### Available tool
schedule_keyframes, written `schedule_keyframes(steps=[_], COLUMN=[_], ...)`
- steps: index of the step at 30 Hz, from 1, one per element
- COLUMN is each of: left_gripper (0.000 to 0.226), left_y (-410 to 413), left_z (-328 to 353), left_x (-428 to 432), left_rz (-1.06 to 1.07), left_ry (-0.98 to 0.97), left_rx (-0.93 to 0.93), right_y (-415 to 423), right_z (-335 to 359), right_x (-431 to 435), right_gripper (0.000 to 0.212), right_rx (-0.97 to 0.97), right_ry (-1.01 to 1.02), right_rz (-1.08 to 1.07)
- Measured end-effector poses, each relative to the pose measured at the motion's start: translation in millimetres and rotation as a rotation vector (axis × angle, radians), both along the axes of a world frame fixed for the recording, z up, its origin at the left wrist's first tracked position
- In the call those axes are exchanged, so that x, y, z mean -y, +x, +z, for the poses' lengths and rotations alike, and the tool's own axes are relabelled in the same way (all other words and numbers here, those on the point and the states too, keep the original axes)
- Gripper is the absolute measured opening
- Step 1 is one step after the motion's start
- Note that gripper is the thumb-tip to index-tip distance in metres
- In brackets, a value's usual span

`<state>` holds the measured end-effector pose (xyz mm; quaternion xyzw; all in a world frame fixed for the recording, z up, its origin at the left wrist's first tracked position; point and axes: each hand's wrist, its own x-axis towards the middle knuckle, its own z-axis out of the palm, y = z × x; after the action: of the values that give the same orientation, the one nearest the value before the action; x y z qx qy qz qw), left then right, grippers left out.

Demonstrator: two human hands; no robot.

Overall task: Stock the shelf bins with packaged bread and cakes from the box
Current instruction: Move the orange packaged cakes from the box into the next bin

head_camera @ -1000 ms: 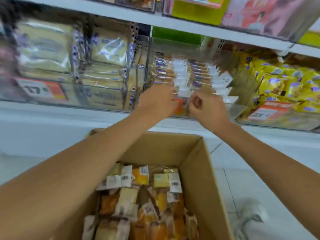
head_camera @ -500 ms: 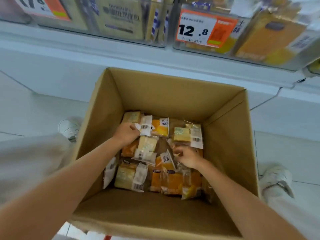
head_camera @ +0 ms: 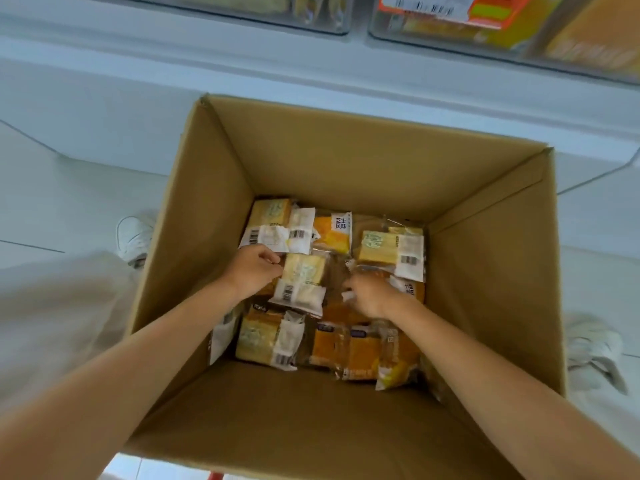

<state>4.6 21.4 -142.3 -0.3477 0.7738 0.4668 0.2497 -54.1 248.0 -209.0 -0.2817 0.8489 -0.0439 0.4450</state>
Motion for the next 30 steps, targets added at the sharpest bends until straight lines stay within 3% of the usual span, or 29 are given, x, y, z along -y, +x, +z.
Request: schedule_keyframes(steps=[3, 5, 6, 10, 13, 14, 16, 19, 21, 24, 26, 27, 30], left_gripper=[0.050, 0.088, 0.095, 0.046, 0.052, 0.043, 0.032, 0.036, 0.030, 0.024, 0.022, 0.022, 0.029], left_y=[-7.3, -13.3, -16.7, -25.2, -24.6, -23.6, -22.6, -17.0, -13.7, -15.3, -18.0, -19.5, -26.3], left_z=[8.2, 15.3, 19.3, 32.1, 23.8, 22.5, 14.3, 6.1, 2.8, 4.2, 6.2, 7.8, 19.7], left_x=[-11.6, -19.8, -25.3, -35.5, -29.0, -26.1, -16.1, -2.0, 2.6, 1.3, 0.3, -0.4, -4.6], left_rz=[0.005, -0.022, -0.043, -0.098, 0.034, 0.120, 0.272, 0.415, 0.462, 0.487, 0.476, 0.464, 0.409], left_ry=[0.154, 0.323, 0.389, 0.507, 0.638, 0.644, 0.598, 0.559, 0.548, 0.545, 0.509, 0.488, 0.423], left_rx=[-0.073, -0.098, -0.088, -0.010, -0.001, -0.018, -0.060, -0.109, -0.119, -0.131, -0.152, -0.166, -0.213], right_y=[-27.4, -43.2, -49.8, -61.0, -69.3, -70.1, -68.7, -54.1, -38.9, -32.3, -40.6, -47.4, -76.1], right_z=[61.3, 99.1, 114.1, 141.3, 125.3, 111.3, 72.3, 8.0, -21.7, -40.8, -29.2, -15.5, 47.7], right_x=[-18.1, -23.9, -24.8, -23.0, -25.1, -26.4, -32.6, -46.9, -51.4, -51.2, -44.2, -40.9, -31.1], right_gripper=[0.038, 0.039, 0.036, 0.016, 0.041, 0.047, 0.043, 0.069, 0.078, 0.045, 0.019, 0.015, 0.030], right_rx=[-0.036, 0.024, 0.074, 0.330, 0.477, 0.465, 0.225, -0.049, -0.161, -0.399, -0.421, -0.390, -0.158], right_ry=[-0.104, -0.177, -0.229, -0.470, -0.540, -0.547, -0.451, -0.032, 0.113, 0.027, -0.057, -0.097, -0.256], right_rz=[-0.118, -0.242, -0.296, -0.551, -0.746, -0.814, -0.852, -0.493, -0.264, -0.245, -0.344, -0.385, -0.480])
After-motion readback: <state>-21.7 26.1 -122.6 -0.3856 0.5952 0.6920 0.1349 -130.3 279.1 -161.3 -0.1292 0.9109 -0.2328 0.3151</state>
